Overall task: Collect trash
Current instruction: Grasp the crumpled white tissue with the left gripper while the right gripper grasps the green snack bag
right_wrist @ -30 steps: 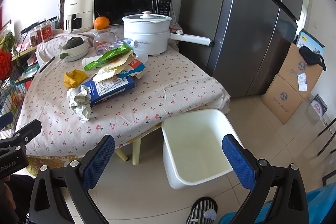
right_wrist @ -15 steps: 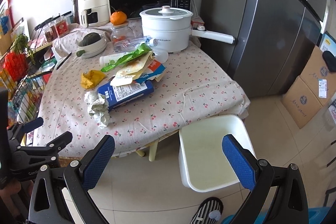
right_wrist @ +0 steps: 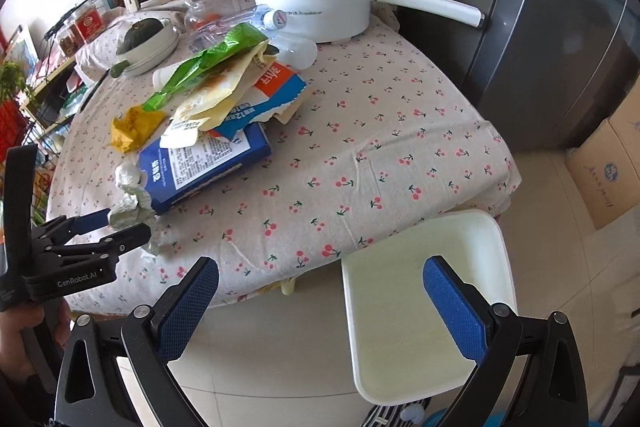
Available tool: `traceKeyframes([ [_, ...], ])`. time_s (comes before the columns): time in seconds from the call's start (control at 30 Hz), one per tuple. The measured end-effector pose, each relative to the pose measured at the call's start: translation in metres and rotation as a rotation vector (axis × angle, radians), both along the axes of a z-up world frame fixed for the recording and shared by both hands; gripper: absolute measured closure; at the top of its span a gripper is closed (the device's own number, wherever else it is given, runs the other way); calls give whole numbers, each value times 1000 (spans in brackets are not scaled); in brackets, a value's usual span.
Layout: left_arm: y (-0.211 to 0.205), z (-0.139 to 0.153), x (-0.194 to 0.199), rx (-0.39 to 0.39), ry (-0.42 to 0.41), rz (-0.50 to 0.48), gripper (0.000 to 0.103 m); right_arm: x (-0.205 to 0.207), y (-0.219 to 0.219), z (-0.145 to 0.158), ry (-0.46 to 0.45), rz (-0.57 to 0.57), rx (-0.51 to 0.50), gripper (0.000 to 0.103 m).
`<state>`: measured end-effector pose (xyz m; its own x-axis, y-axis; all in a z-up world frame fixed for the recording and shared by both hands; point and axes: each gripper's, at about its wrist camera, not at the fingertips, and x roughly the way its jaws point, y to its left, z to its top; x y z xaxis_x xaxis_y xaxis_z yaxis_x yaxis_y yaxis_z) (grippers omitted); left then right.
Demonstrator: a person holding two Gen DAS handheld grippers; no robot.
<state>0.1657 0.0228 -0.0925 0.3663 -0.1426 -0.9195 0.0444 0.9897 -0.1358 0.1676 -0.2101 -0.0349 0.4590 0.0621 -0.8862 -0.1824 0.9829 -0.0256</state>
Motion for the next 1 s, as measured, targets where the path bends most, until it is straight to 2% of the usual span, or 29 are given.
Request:
traceKeyframes([
  [0.13,7,-4,6,-10,6,-1,46,19,-3,-4,16,-11,32,0],
  [0.23,11,-5,10,-15,8,-8,51,30,-1,-5,37,-24,73,0],
  [0.47,15,26,-3,-67,-68,-54,54,41,11,14,21,0,260,0],
  [0.57,29,40,-7,-82,-113,-40,54,52,24,22,40,35,361,3],
  [0.63,37,47,-9,-70,-144,-26,54,61,35,29,33,46,381,3],
  [0.73,51,53,-12,-52,-175,-6,54,79,54,36,19,52,420,14],
  [0.8,60,55,-12,-40,-188,8,54,95,68,32,44,47,471,21],
  [0.9,71,56,-13,-44,-192,26,54,116,86,18,96,19,526,29],
  [0.97,75,57,-16,-53,-195,38,54,127,95,7,122,-8,537,37],
  [1.0,77,58,-17,-59,-198,43,53,132,100,1,131,-21,539,38],
])
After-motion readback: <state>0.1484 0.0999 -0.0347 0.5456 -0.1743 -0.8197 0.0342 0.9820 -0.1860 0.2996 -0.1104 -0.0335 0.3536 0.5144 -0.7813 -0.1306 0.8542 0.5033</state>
